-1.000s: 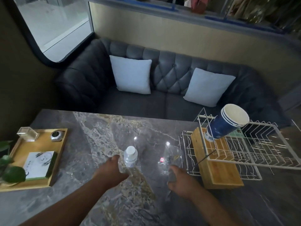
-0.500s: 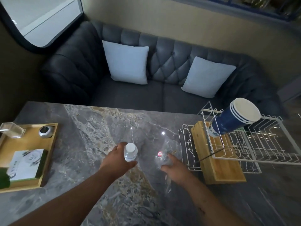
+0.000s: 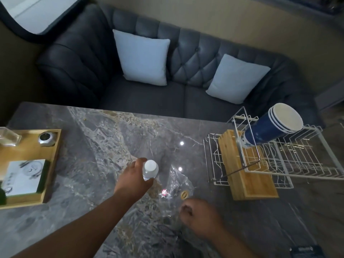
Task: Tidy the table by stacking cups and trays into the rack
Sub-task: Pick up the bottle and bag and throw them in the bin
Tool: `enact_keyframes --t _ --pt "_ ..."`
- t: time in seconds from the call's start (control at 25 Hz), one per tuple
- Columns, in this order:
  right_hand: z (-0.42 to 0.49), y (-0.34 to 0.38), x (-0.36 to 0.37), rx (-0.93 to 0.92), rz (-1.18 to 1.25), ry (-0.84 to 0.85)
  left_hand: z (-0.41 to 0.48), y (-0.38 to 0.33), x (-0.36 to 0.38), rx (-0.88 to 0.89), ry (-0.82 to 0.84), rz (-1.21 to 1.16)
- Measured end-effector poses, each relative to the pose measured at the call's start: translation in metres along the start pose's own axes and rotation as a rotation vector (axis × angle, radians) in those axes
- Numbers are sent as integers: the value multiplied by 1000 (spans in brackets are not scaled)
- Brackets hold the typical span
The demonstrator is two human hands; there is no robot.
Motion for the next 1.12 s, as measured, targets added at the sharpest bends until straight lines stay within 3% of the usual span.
enact_keyframes --t 0.2,0.36,0.48,0.68,0.92,1.12 --pt "30 27 -29 -34 -46 -358 -20 18 -2 34 58 65" --pt "64 24 -17 271 81 -136 -35 37 -6 26 85 88" --pt "65 19 -8 316 24 -85 -42 44 -10 11 114 96" --pt "39 17 -18 227 -54 -108 -47 30 -6 7 200 111" --pt "-7 -7 -38 -54 -329 -219 -43 -29 3 78 333 155" --pt "-33 -56 -43 -77 -387 -270 -53 -74 22 124 473 286"
Point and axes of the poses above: each hand's wrist, its own z-axis towards the middle knuckle, its own x-axis out of the palm, y = z × x, the point moved 2 cm from there along z, towards the middle knuckle, and after that the axes turned 14 degrees about y, right-handed, at the moved point
